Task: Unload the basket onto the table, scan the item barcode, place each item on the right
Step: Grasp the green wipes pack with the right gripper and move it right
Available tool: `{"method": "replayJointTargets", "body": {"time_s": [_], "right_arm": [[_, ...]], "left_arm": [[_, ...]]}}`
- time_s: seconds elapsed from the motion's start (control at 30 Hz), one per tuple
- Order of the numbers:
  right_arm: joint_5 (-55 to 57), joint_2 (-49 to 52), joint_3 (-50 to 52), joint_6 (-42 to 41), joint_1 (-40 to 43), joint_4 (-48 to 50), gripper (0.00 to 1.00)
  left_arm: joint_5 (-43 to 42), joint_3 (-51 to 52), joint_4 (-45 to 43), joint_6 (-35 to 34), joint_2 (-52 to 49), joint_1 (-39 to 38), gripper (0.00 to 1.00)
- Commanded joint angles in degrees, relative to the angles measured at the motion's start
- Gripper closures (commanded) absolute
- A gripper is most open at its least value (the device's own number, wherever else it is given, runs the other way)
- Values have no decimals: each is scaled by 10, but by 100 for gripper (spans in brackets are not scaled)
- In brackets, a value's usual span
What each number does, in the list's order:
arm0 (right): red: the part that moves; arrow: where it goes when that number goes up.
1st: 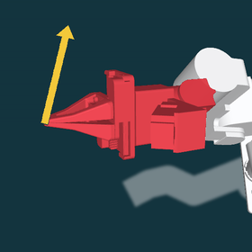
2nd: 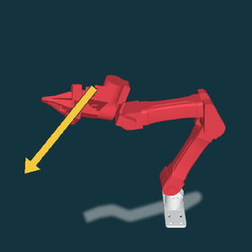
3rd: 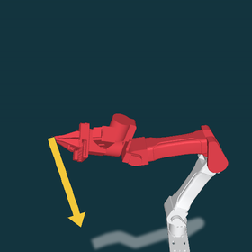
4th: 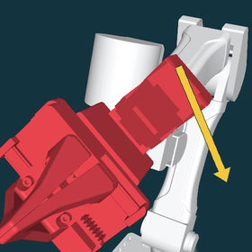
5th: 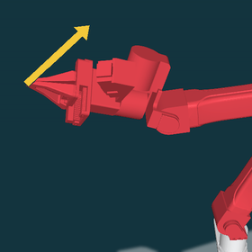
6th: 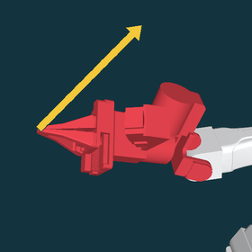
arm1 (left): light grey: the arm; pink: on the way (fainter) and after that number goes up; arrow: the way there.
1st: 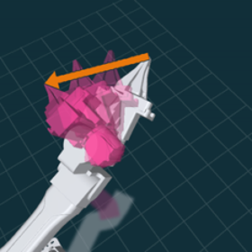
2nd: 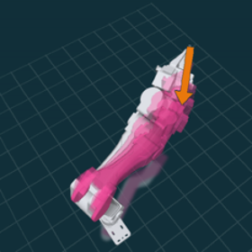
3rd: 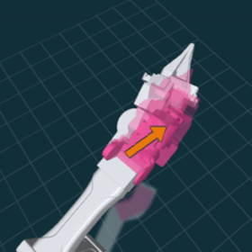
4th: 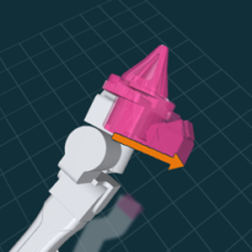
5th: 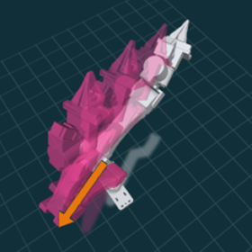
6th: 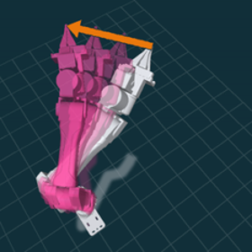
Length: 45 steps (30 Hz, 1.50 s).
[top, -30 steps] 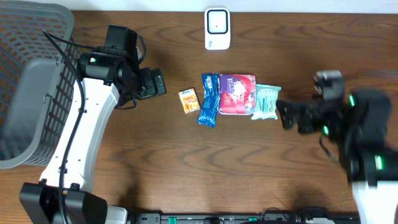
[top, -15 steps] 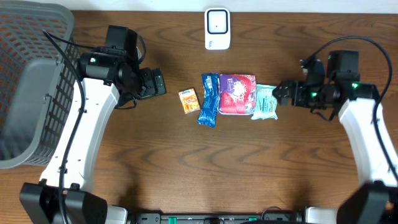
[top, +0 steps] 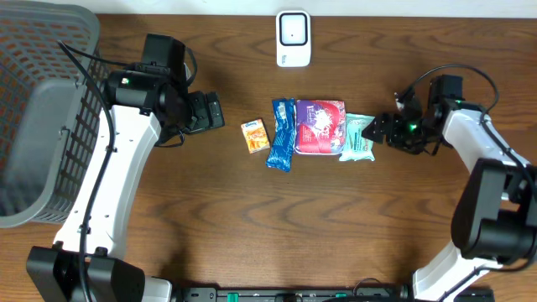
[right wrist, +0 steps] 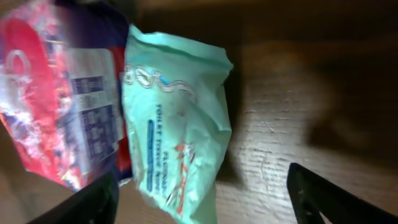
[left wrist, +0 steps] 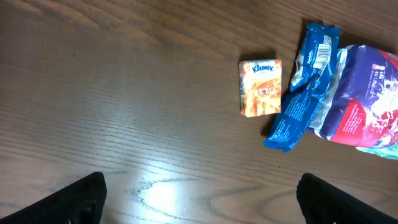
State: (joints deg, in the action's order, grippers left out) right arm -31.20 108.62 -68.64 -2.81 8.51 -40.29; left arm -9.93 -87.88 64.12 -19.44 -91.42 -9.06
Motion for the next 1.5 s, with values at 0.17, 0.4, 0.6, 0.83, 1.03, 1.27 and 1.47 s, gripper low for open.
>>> {"method": "replayJointTargets", "body": {"time_s": [0.17, 0.4, 0.6, 0.83, 1.03, 1.27, 1.47], "right_arm": [[-103, 72, -9, -1, -5, 34, 32], [-54, 111, -9, -15, -10, 42, 84], [-6, 94, -32, -35, -8, 21, 99], [207, 27, -112, -68, -19, -77, 99], [556, -11, -122, -171, -66, -102, 99], [796, 20, -121, -216, -117, -94, 99], [800, 89, -121, -216, -123, -89, 98]], "left_arm": [[6, -3, 2, 3, -2, 3, 2], [6, -3, 2, 3, -2, 3, 2], [6, -3, 2, 3, -2, 3, 2], [6, -3, 2, 3, -2, 3, 2], [6, -3, 2, 3, -2, 3, 2], [6, -3, 2, 3, -2, 3, 2], [6, -3, 2, 3, -2, 3, 2]]}}
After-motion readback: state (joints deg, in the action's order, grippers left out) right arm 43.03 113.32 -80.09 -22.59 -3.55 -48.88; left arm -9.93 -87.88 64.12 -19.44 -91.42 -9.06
